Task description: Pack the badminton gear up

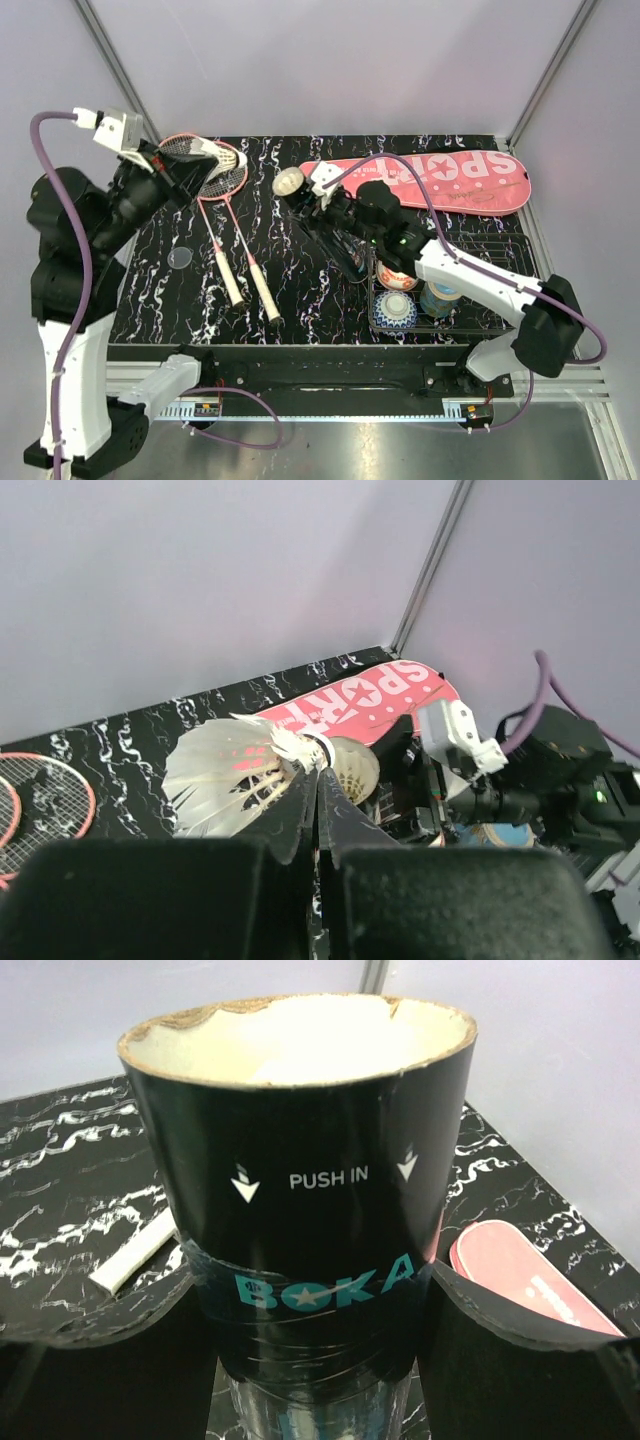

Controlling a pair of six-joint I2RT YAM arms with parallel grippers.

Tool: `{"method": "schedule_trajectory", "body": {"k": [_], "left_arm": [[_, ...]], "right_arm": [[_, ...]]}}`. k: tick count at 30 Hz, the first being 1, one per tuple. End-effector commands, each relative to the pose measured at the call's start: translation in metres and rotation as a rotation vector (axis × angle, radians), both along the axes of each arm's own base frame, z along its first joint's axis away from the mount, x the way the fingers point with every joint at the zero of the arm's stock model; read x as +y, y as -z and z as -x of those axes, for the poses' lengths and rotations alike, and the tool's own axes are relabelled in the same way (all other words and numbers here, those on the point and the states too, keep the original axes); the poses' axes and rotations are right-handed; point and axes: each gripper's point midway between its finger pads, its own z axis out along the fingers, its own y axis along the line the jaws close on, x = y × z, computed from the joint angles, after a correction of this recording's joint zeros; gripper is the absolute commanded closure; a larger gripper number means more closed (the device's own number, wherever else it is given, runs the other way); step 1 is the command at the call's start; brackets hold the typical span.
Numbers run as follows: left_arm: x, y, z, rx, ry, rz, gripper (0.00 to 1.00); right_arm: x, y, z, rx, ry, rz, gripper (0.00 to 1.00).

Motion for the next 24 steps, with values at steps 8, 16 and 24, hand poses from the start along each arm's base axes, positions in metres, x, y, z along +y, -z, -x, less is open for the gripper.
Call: {"method": "schedule_trajectory", "body": {"k": [8, 16, 24], "left_arm": [[-0.025, 0.042, 0.026, -0.046, 0.219, -0.24, 1.0], [-0.04, 0.056, 0.032, -0.022, 0.284, -0.283, 1.0], [-0.059, 0.084, 0.022, 0.081, 0.35, -0.335, 1.0]], "right_arm": [[0.032, -0.044, 0.02, -0.149, -0.246, -0.006, 0.62], [0.04, -0.047, 0.033, -0.162, -0.332, -0.02, 0.64], [0.037, -0.057, 0.052, -0.191, -0.402, -0.058, 0.65]]}}
